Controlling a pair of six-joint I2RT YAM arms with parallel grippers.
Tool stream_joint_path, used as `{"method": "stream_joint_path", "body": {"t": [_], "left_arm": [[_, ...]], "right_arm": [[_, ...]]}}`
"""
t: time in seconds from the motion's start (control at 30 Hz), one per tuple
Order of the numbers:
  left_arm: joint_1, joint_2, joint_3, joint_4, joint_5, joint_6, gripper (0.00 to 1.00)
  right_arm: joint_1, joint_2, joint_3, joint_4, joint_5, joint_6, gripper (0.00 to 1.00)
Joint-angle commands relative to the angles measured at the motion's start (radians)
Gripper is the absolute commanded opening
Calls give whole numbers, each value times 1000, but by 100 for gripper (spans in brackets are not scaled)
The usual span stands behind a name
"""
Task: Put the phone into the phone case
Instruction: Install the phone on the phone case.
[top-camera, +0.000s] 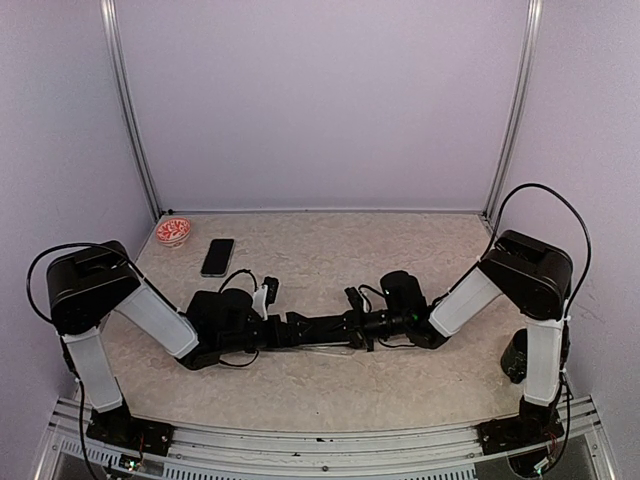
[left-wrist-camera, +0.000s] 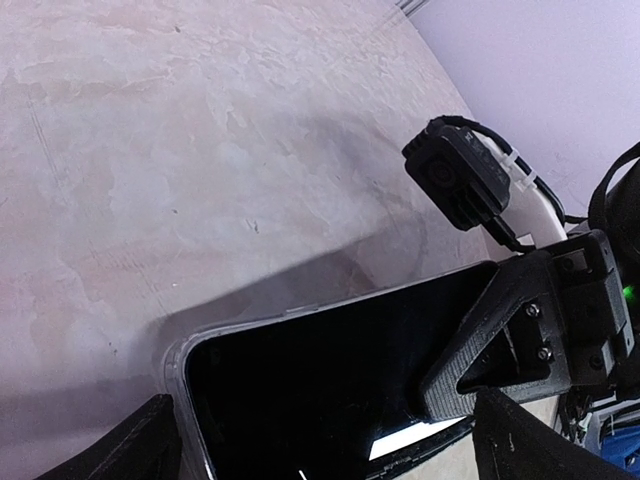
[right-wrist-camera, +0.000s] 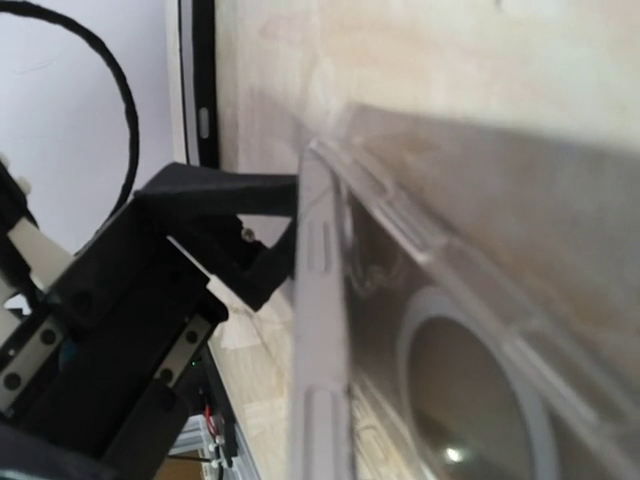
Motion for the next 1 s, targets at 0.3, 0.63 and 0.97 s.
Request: {"method": "stream_joint_path", "body": {"t": [0.3,0.63,0.97], "left_arm": [[-22,18,-1,33,74,-20,99],[10,-52,-24,-71,69,-12,99],[13,-85,-7,-114,76,-2,99]], "right_arm": [[4,46,3,107,-52,24,0],[-8,30,-27,282,-82,44,0],[-8,2,-16,276,-84,7,0]]}}
